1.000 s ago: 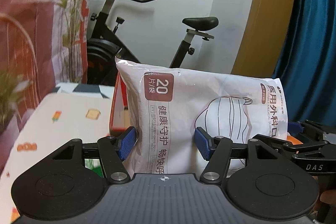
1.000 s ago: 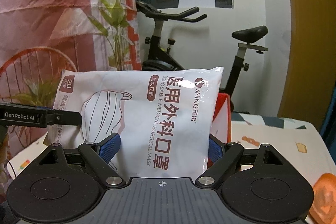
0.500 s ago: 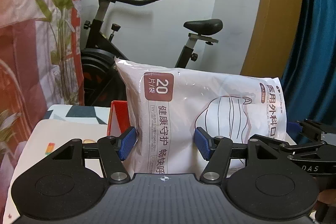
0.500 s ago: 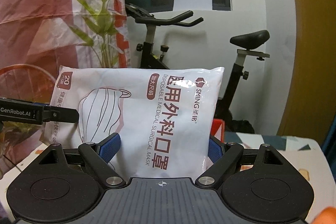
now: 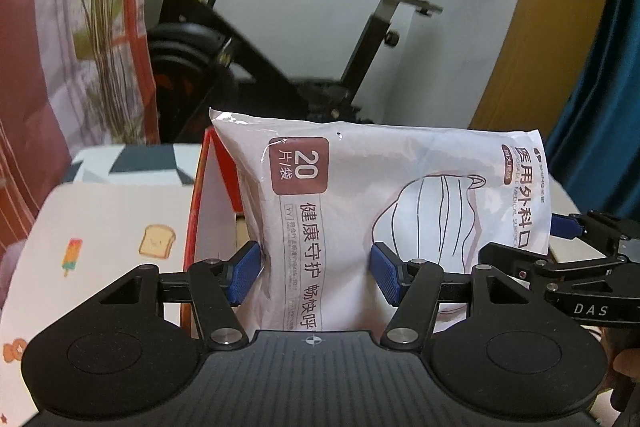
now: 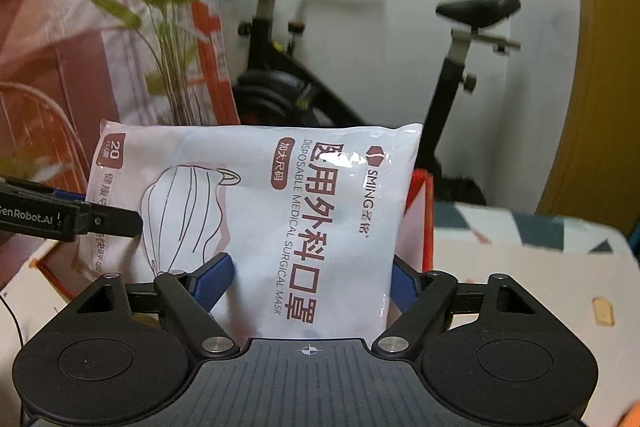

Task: Organize soft objects
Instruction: 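Lift the white mask bag with the right tool toward the red box, then lower the mask bag into the red box and open the right tool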

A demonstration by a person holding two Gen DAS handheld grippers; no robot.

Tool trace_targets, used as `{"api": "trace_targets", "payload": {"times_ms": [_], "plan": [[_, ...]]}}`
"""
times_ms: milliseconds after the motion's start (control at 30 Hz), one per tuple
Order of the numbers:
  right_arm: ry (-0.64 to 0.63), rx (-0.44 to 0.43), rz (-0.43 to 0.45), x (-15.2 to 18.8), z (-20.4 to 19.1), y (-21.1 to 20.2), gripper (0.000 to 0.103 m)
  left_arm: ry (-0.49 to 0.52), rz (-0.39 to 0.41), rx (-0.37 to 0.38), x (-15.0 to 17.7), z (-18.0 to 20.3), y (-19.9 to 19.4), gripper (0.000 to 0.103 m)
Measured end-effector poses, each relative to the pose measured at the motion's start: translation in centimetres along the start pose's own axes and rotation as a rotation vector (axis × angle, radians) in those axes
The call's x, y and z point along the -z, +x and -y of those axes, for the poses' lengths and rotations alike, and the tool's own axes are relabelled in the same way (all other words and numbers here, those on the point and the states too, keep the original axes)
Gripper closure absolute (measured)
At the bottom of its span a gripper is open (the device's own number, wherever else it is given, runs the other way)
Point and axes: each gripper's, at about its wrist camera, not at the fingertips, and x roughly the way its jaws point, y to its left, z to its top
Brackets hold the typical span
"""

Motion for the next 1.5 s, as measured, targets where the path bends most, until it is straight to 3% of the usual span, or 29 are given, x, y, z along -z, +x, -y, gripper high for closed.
{"api": "trace_targets", "payload": {"times_ms": [400, 700, 867, 967, 1067, 1367, 1500], "plan": [[0.172, -0.045, -0.114, 0.7, 2.5, 1.9, 0.064, 0.042, -0.095, -0.043, 0.1, -0.4, 2.4, 0.039], [0.231, -0.042, -0.197, 0.1, 3.7, 2.1, 0.085, 0.064, -0.096, -0.058, -0.3, -0.3, 2.7, 0.039], [0.194, -0.035, -0.217, 0.0, 3.1, 2.4, 0.085, 0.053, -0.083, -0.040, -0.3, -0.7, 2.4, 0.040], [0.119, -0.002, -0.250, -0.3, 2.1, 3.0, 0.085, 0.035, -0.084, -0.030, -0.1, -0.8, 2.5, 0.052], [0.019, 0.024, -0.311, -0.9, 1.3, 4.1, 0.085, 0.012, -0.088, -0.018, 0.1, -1.0, 2.8, 0.056], [-0.322, 0.142, -0.519, -1.6, -1.9, 8.4, 0.081, -0.019, -0.077, -0.001, 0.3, -1.2, 2.8, 0.056], [-0.354, 0.162, -0.553, -1.6, -2.4, 9.1, 0.076, -0.029, -0.076, -0.001, 0.4, -1.5, 2.6, 0.056]]}}
